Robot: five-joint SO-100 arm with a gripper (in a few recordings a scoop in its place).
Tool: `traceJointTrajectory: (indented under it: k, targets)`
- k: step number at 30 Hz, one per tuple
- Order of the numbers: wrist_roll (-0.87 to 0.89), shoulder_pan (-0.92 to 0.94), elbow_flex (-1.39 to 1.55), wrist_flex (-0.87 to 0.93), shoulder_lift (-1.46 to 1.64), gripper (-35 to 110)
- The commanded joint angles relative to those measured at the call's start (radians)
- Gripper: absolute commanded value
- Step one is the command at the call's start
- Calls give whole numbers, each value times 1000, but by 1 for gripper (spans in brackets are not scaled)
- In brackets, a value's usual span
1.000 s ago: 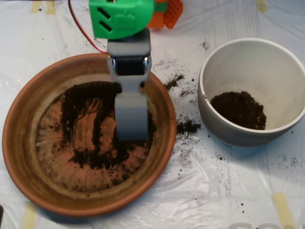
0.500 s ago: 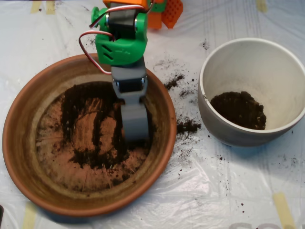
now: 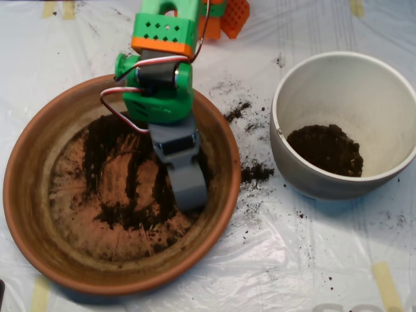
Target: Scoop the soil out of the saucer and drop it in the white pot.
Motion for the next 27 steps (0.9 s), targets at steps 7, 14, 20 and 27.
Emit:
traceJointTrajectory:
  k: [7, 14, 20, 27]
  targets:
    - [-51, -18, 81, -67, 141, 40]
    - [-115, -34, 227, -106, 235, 38]
    - [-130, -9, 252, -112, 250, 14]
    - [-166, 11, 216, -54, 262, 0]
